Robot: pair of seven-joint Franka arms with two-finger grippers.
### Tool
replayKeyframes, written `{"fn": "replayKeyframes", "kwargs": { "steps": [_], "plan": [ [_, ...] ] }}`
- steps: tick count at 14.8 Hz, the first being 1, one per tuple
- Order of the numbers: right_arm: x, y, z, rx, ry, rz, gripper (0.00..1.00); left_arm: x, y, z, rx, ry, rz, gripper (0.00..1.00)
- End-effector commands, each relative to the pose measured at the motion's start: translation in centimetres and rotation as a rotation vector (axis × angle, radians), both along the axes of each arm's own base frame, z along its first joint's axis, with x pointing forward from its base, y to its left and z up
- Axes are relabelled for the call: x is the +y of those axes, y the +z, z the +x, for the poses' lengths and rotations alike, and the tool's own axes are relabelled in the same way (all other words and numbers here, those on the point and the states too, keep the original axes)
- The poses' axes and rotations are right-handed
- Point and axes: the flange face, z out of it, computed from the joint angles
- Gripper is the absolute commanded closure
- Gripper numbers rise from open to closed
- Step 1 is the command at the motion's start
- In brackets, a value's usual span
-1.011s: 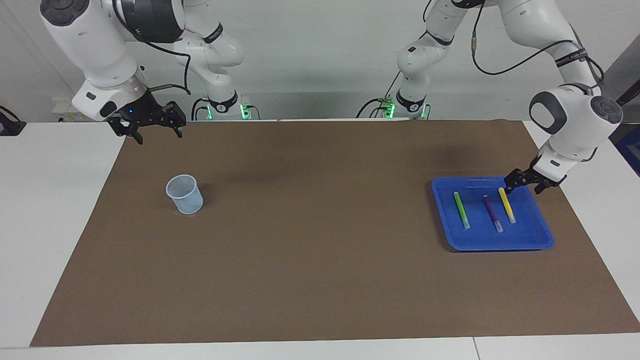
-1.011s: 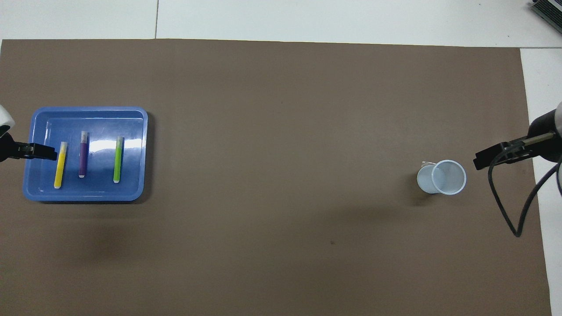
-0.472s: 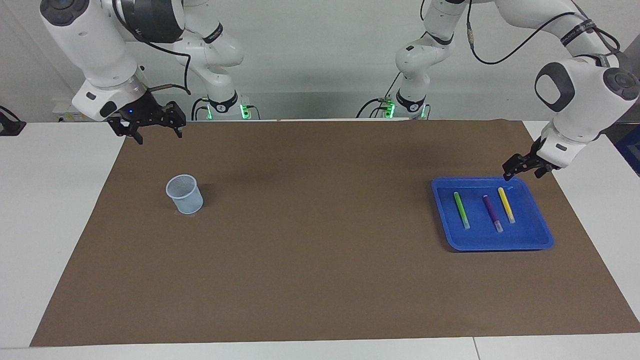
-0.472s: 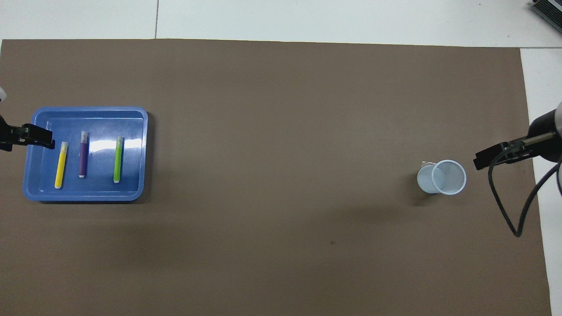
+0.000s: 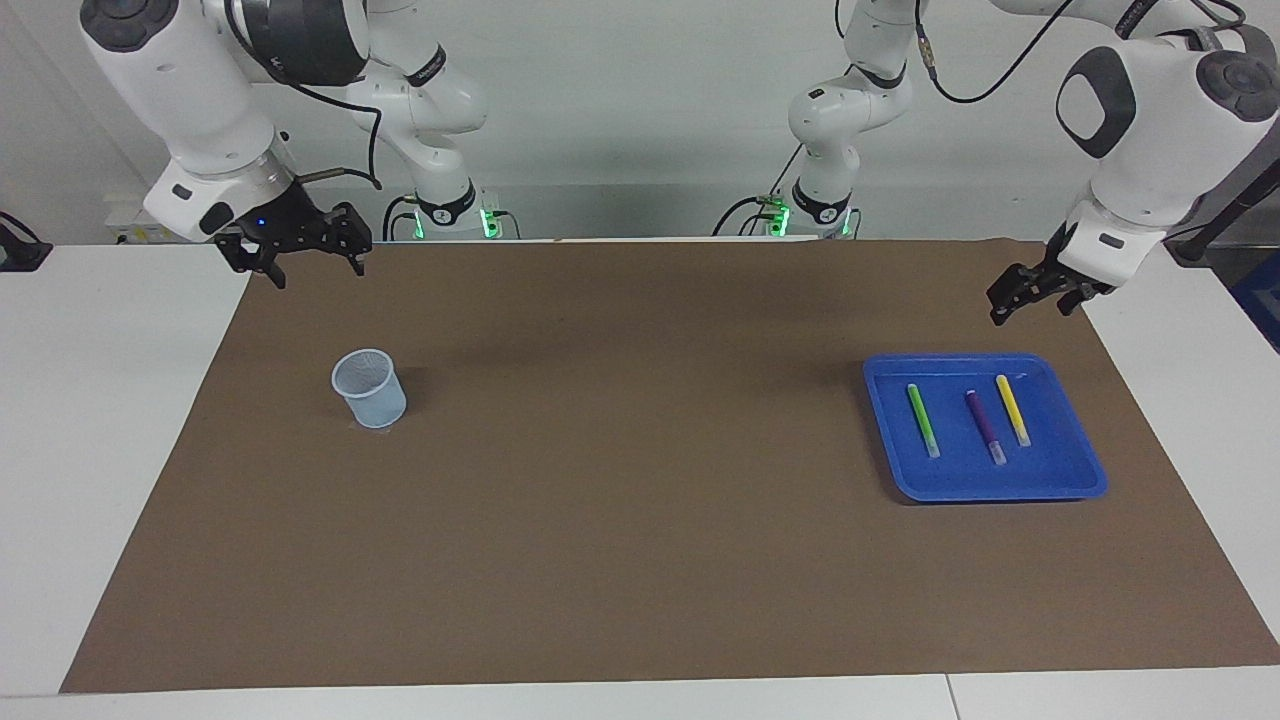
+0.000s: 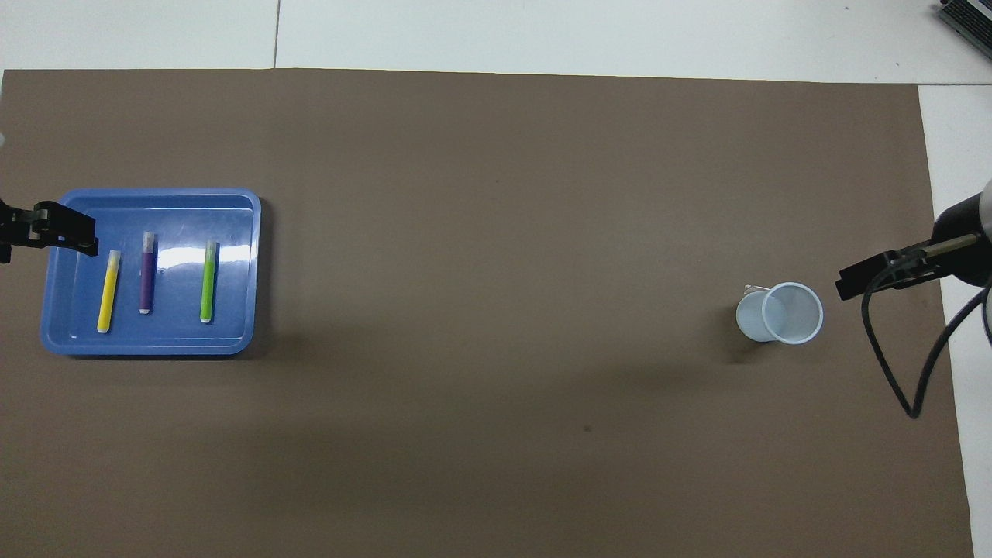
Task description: Right arm passes pens to left for tray arrangement
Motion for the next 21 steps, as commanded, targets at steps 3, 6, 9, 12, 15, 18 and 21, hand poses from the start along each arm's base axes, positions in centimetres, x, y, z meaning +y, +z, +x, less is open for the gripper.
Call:
{"fn": "replayKeyframes", "kwargs": {
  "steps": [3, 6, 9, 12, 15, 18, 21],
  "plan": [
    [-0.2, 0.4, -0.3, -0.010, 0.003, -0.004, 0.00, -1.2, 2.7, -2.5, 0.027, 0.005, 0.023, 0.00],
    [-0.3, 0.4, -0.3, -0.010, 0.001, -0.005, 0.00, -0.6, 3.5, -3.1, 0.042, 0.014, 0.021, 0.00],
    [-0.2, 0.4, -0.3, -0.010, 0.003, -0.004, 0.00, -0.6, 4.7, -3.4, 0.039, 0.022, -0.015, 0.00],
    [-0.3, 0.4, -0.3, -0.010, 0.001, -0.004, 0.00, -0.6, 6.0, -3.7, 0.023, 0.030, -0.021, 0.00],
    [-0.2, 0.4, -0.3, -0.010, 0.004, -0.003, 0.00, -1.9, 6.8, -4.0, -0.011, 0.006, -0.046, 0.00],
    [-0.2, 0.4, -0.3, -0.010, 0.003, -0.004, 0.00, -3.5, 6.4, -3.9, -0.030, -0.024, -0.053, 0.00],
    [-0.2, 0.4, -0.3, -0.010, 0.003, -0.004, 0.00, -3.5, 6.2, -4.0, -0.041, -0.012, -0.110, 0.00]
  ]
}}
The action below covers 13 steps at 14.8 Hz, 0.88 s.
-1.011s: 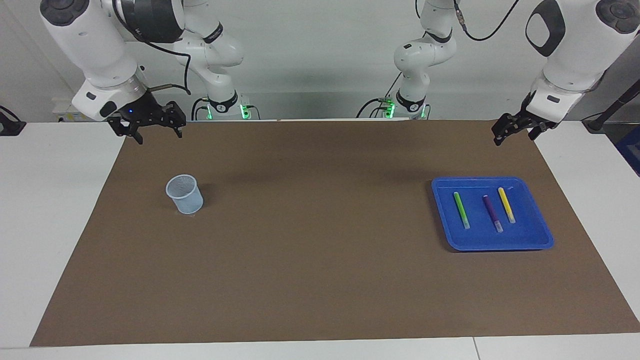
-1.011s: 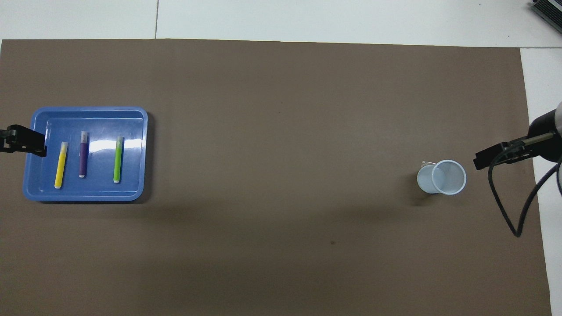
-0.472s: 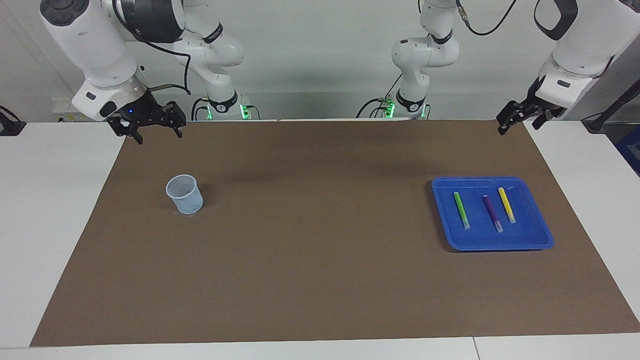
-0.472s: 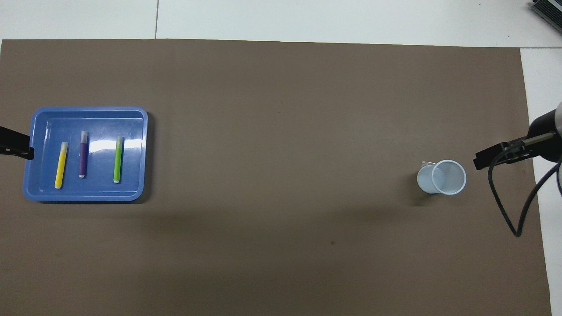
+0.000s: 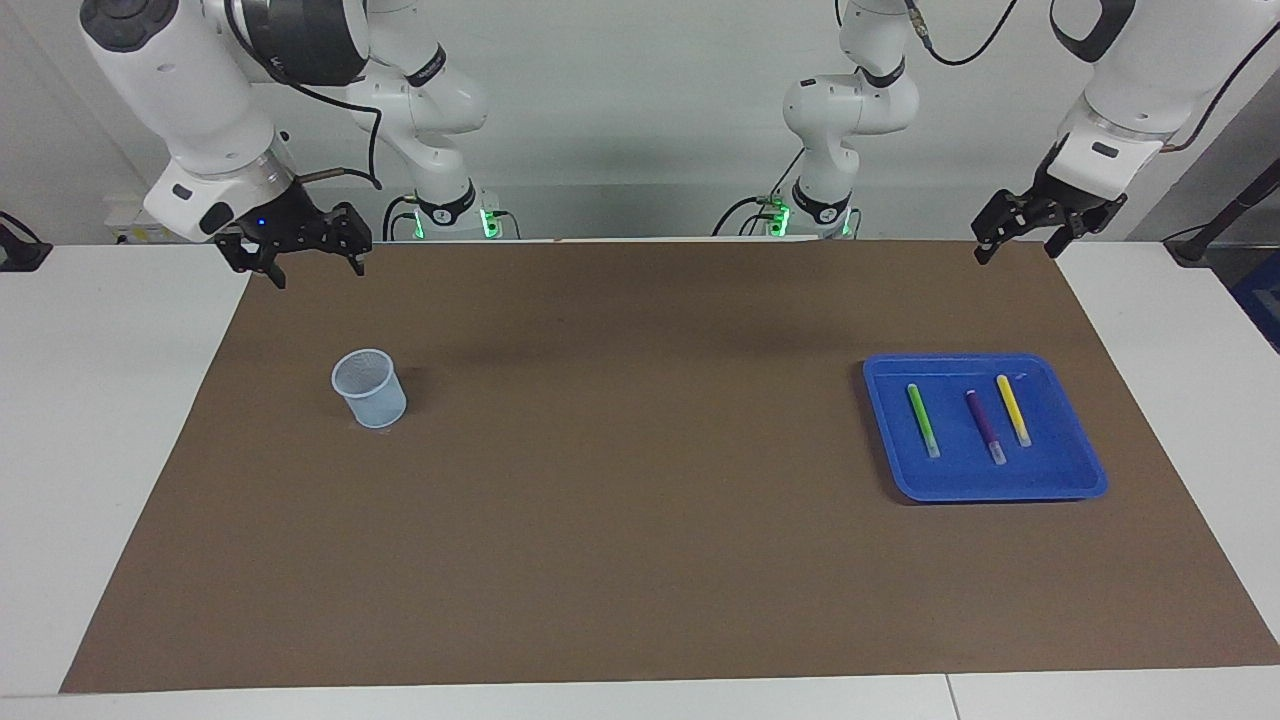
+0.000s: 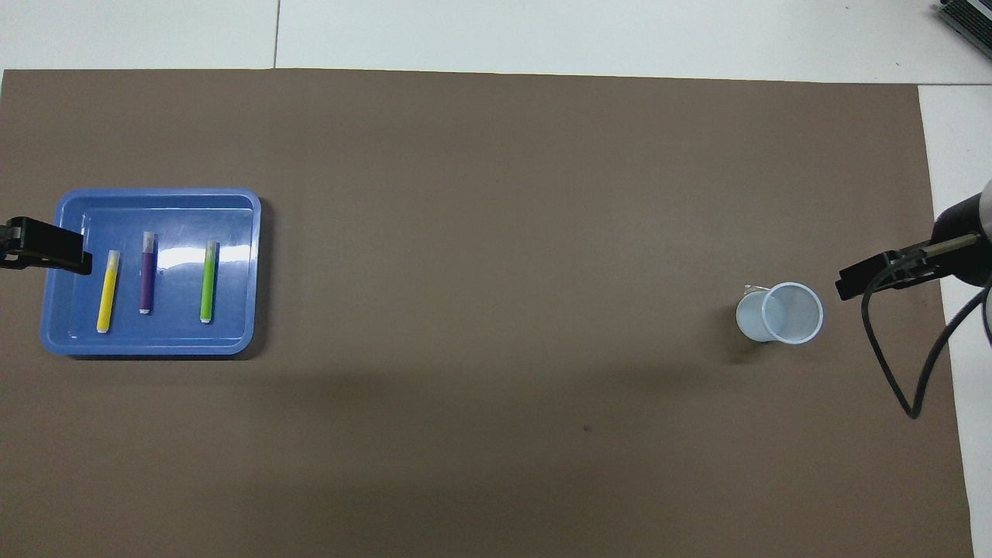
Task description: Right arm passes pens to left for tray arrangement
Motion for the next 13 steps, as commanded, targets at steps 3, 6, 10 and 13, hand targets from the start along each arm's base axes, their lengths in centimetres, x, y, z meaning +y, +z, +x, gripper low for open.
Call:
{"fn": "replayKeyframes", "kwargs": {
  "steps": [3, 6, 10, 13],
  "plan": [
    [-0.2, 0.4, -0.3, -0.010, 0.004, -0.005, 0.00, -1.9, -1.2, -1.4, -0.022, -0.021, -0.029, 0.00],
    [-0.3, 0.4, -0.3, -0.010, 0.001, -0.004, 0.00, -2.1, -1.0, -1.4, -0.027, -0.024, -0.027, 0.00],
    [-0.2, 0.4, -0.3, -0.010, 0.003, -0.004, 0.00, -2.3, -0.1, -1.2, -0.033, -0.029, -0.017, 0.00],
    [-0.3, 0.4, -0.3, -0.010, 0.003, -0.005, 0.00, -2.1, -0.5, -1.2, -0.009, -0.028, -0.017, 0.00]
  ]
}}
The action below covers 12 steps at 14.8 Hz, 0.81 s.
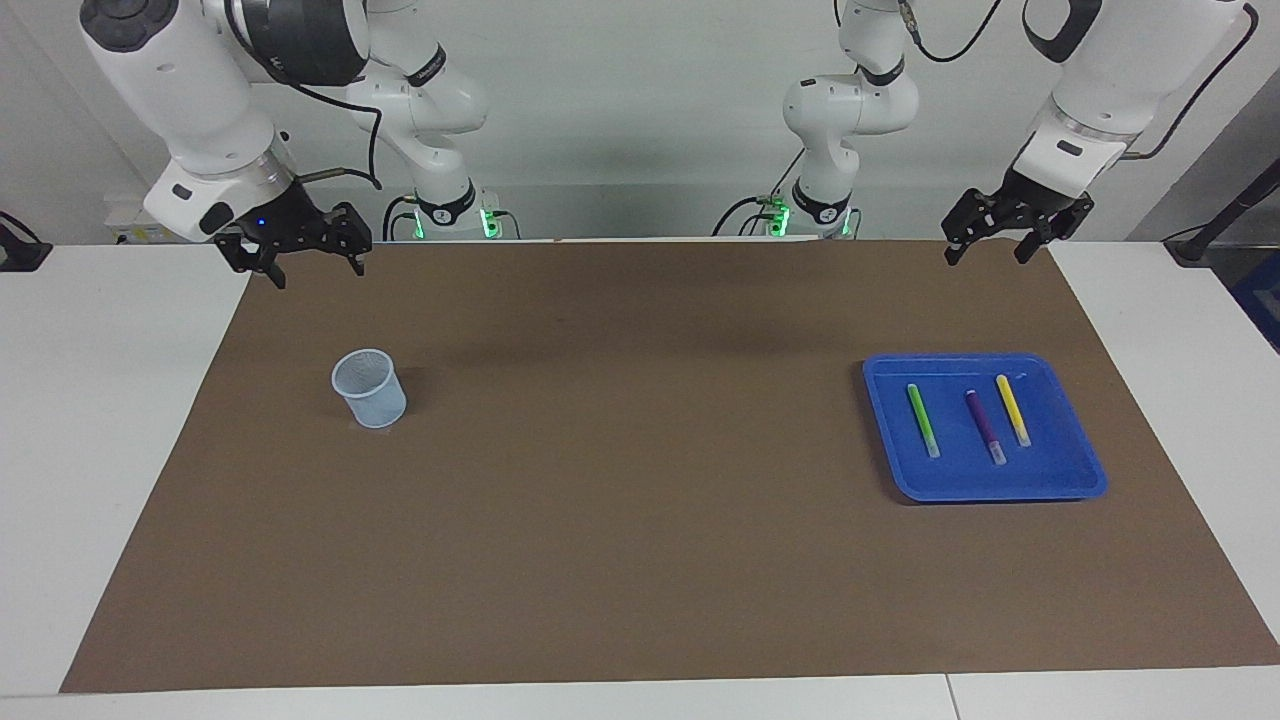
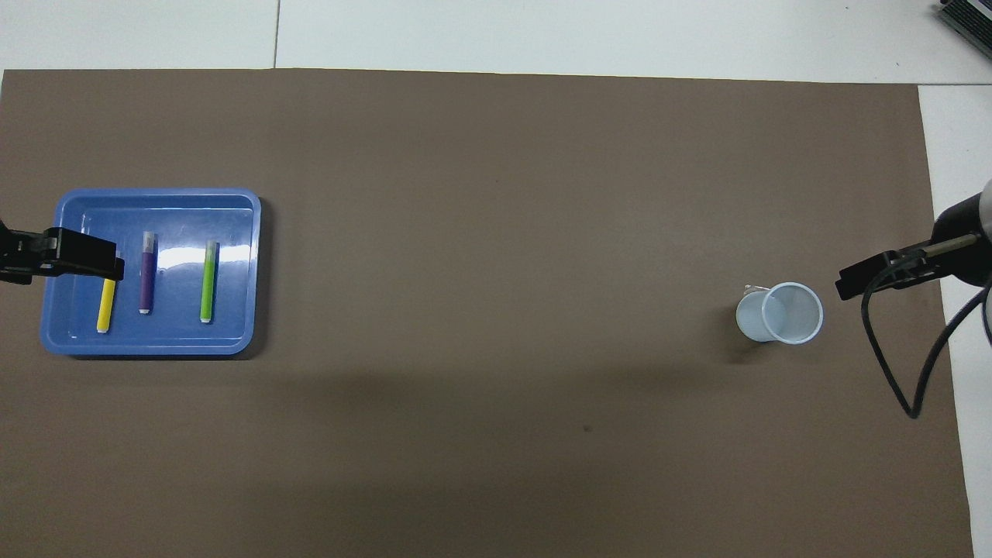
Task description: Right arm passes pens to left for tray arrangement
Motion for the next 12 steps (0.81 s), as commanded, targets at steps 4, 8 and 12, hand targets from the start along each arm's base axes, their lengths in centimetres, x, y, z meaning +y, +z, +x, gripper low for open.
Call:
{"fn": "replayKeyframes", "kwargs": {
  "steps": [4, 8, 12],
  "plan": [
    [-0.27, 0.38, -0.31, -0.010, 0.001, -0.005, 0.00, 0.47, -0.13, -0.57, 0.024, 0.012, 0.001, 0.00],
    [-0.17, 0.38, -0.31, -0.010, 0.003, -0.004, 0.00, 0.80, 0.05, -0.59, 0.024, 0.018, 0.001, 0.00],
    [-0.28, 0.38, -0.31, -0.010, 0.001, -0.005, 0.00, 0.64, -0.02, -0.60, 0.025, 0.012, 0.001, 0.00]
  ]
}}
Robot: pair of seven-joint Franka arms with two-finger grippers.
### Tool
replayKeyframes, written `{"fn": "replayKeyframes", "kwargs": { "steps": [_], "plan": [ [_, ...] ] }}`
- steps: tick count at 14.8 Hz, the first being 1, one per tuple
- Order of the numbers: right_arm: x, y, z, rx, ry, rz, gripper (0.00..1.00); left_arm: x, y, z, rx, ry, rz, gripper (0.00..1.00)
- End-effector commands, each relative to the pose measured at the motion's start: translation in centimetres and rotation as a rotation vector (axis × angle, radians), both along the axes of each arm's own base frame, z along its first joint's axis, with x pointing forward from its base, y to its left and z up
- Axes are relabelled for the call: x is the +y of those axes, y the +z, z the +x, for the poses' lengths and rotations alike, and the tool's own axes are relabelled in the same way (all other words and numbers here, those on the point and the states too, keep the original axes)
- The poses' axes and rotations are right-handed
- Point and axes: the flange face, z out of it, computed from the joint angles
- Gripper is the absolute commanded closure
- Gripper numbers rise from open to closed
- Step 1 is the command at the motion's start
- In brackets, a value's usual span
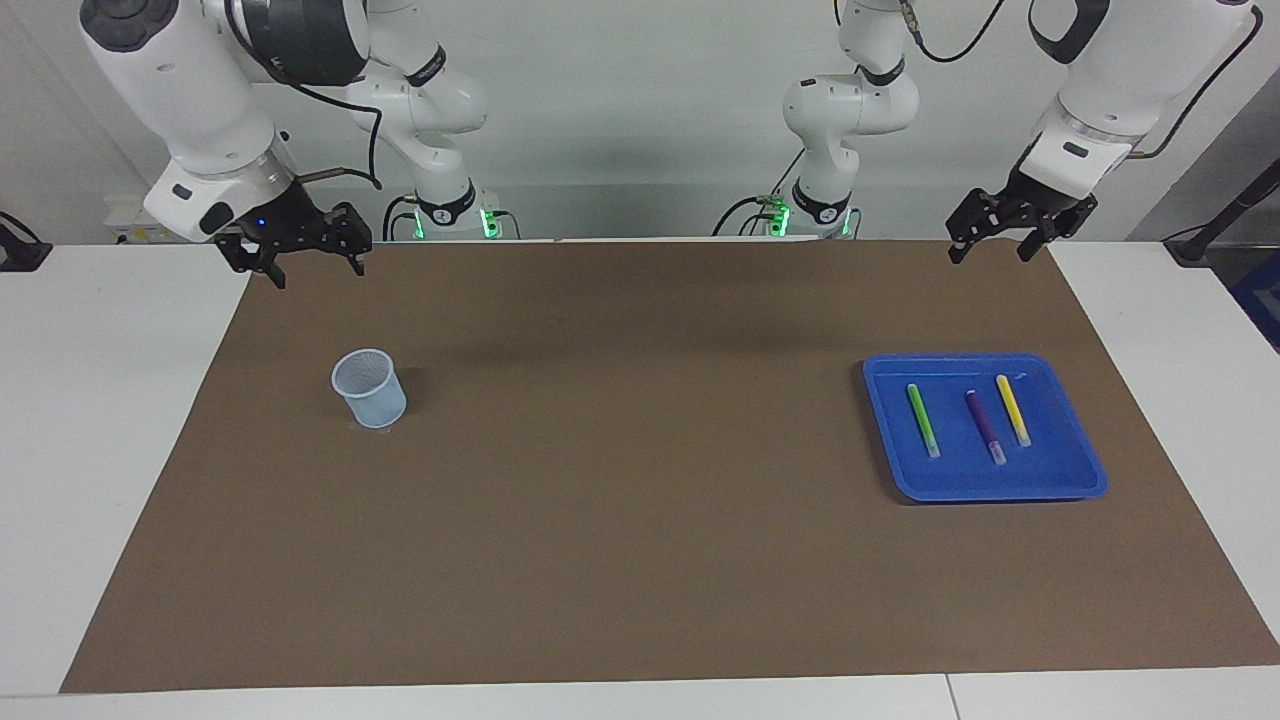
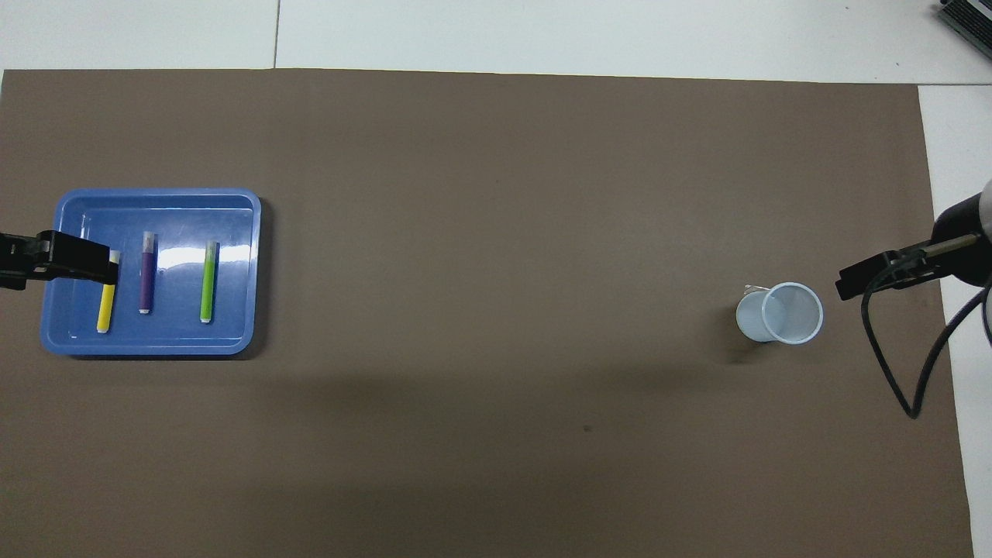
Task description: Right arm passes pens to left for tray arrangement
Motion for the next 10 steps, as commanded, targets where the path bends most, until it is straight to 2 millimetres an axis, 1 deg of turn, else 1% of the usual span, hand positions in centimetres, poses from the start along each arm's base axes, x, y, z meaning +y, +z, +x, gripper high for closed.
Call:
{"fn": "replayKeyframes", "kwargs": {
  "steps": [1, 10],
  "plan": [
    [-0.28, 0.38, -0.31, -0.010, 0.001, -0.005, 0.00, -0.07, 0.17, -0.47, 0.009, -0.003, 0.001, 0.00],
    [-0.18, 0.38, -0.31, -0.010, 0.003, -0.004, 0.00, 0.12, 0.16, -0.32, 0.000, -0.014, 0.025, 0.00]
  ]
}}
